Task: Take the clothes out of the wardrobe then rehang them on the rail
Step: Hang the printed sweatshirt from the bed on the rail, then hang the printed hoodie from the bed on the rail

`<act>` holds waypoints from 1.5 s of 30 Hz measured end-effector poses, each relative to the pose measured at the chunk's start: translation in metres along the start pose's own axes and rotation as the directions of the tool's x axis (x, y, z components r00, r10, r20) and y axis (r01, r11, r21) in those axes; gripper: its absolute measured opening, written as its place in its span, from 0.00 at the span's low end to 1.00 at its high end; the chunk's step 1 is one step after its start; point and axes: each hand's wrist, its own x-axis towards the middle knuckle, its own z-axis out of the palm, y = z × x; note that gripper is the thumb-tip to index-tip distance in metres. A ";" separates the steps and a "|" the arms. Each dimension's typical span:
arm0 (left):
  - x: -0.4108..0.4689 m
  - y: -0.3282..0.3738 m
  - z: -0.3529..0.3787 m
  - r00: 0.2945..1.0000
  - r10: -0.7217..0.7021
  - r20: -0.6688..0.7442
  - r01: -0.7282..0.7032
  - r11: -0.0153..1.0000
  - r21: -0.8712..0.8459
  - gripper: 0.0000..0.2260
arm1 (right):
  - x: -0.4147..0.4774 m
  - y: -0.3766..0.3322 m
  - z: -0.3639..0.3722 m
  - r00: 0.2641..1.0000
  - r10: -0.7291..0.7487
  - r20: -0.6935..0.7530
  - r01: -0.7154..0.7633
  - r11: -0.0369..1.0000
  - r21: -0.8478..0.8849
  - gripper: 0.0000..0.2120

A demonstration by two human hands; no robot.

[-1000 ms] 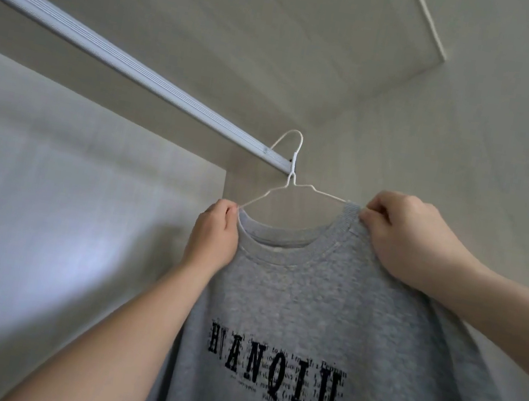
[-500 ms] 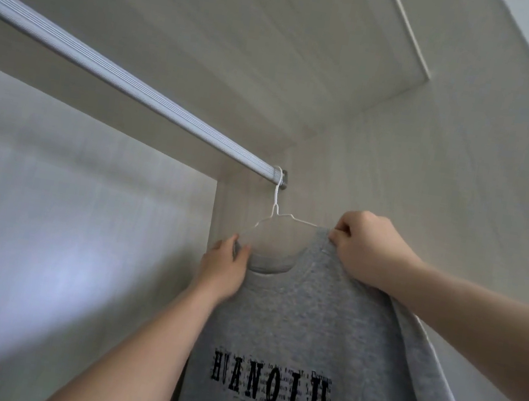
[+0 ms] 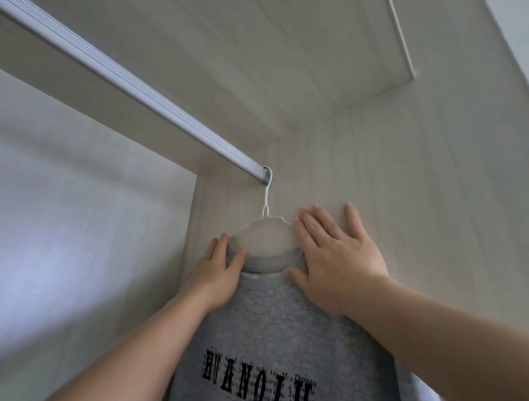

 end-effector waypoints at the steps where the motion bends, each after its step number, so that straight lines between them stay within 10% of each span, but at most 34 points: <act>1: 0.000 0.000 0.000 1.000 -0.003 0.005 0.003 1.000 -0.003 0.33 | 0.000 0.000 0.000 1.000 0.001 -0.003 -0.001 1.000 0.000 0.40; 15: -0.163 0.055 0.019 0.930 0.291 -0.226 -0.233 0.940 0.249 0.31 | -0.124 0.013 -0.015 0.993 0.103 -0.061 -0.084 0.963 0.256 0.37; 29: -0.454 0.161 0.131 0.933 0.319 0.168 -0.333 0.941 0.064 0.34 | -0.434 0.071 -0.020 0.968 0.058 0.245 -0.144 0.926 0.350 0.36; 36: -0.581 0.233 0.196 0.886 0.267 0.378 -0.297 0.955 0.021 0.31 | -0.600 0.125 -0.036 0.868 0.089 0.488 -0.247 0.931 0.269 0.36; 45: -0.734 0.330 0.306 0.656 0.342 0.673 -0.346 0.929 -0.135 0.31 | -0.807 0.207 -0.079 0.573 0.320 0.754 -0.472 0.881 -0.015 0.37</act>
